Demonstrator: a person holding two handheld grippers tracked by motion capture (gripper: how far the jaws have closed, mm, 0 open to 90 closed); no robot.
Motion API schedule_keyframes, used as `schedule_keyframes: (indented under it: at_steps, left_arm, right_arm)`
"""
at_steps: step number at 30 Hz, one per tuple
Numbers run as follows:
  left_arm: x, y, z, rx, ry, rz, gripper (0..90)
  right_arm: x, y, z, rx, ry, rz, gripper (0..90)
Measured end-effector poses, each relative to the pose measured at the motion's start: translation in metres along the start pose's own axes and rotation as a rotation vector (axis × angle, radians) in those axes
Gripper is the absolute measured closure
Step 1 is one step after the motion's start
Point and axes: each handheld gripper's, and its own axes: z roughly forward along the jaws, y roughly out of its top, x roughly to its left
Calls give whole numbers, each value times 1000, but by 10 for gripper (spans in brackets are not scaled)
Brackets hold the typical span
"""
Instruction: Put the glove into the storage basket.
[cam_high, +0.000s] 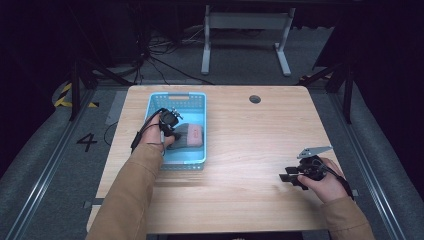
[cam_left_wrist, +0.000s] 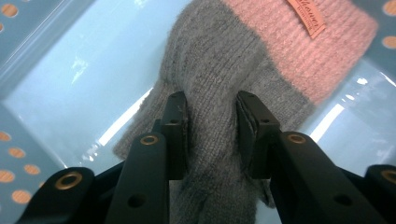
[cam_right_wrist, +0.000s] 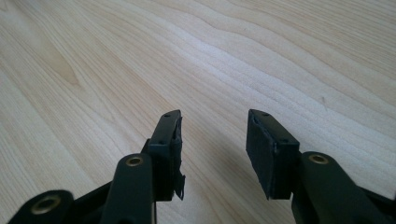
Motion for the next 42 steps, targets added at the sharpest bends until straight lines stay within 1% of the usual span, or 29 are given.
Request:
schedule_keyframes:
  at_steps: [3,5,6,7,8,9,11,13,14,15,18,21,25,27,29,30,31,32,34,35,36,40,42]
  left_arm:
    - [0,1,1,-5,12,0,627]
    - [0,1,2,-18,30,-2,563]
    - [0,1,2,-18,30,-2,513]
    - [0,1,2,-30,48,-4,513]
    - [0,1,3,-42,68,0,417]
    - [0,2,4,-44,79,-2,384]
    - [0,2,3,-51,91,-3,359]
    - [0,2,2,-56,90,-9,335]
    - [0,2,-1,-77,89,-24,334]
    - [0,2,-3,-89,88,-29,333]
    - [-3,3,-13,-127,79,-43,323]
    - [-7,3,-24,-167,55,-54,318]
    - [-14,2,-36,-214,6,-72,306]
    - [-19,1,-42,-229,-3,-73,305]
    - [-23,-1,-49,-249,-22,-80,304]
    - [-23,-1,-49,-249,-22,-80,301]
    - [-27,-3,-56,-272,-44,-83,300]
    - [-27,-3,-56,-272,-44,-83,300]
    - [-33,-6,-64,-287,-53,-78,300]
    - [-33,-6,-64,-287,-53,-78,300]
    - [-37,-9,-70,-303,-64,-73,298]
    - [-50,-16,-83,-323,-82,-55,290]
    - [-56,-20,-88,-319,-90,-44,288]
  right_arm:
    - [0,1,1,-1,3,-2,561]
    - [0,1,1,-3,4,-2,558]
    - [0,1,1,-3,4,-2,558]
    - [0,1,0,-3,4,-1,557]
    - [0,0,0,-5,1,-1,555]
    - [0,0,-1,-5,-1,-1,554]
    - [0,0,-2,-9,-1,2,551]
    - [0,0,-2,-9,-4,0,548]
    - [0,-1,-2,-12,-7,1,548]
    - [1,-1,-3,-9,-6,-1,546]
    - [1,-2,-3,-11,-8,2,545]
    - [1,-1,-4,-15,-7,1,543]
    - [1,2,-3,-19,-5,-4,540]
    - [0,4,-2,-20,-4,-8,536]
    - [0,6,-1,-21,1,-12,534]
    - [0,6,-1,-21,1,-12,534]
    - [-1,8,0,-25,0,-15,532]
    - [-1,8,0,-25,0,-15,532]
    - [-2,12,2,-25,5,-14,534]
    - [-3,12,3,-24,10,-15,534]
    - [-4,13,4,-22,10,-15,534]
    - [-7,15,6,-21,12,-13,534]
    - [-8,16,6,-23,9,-12,533]
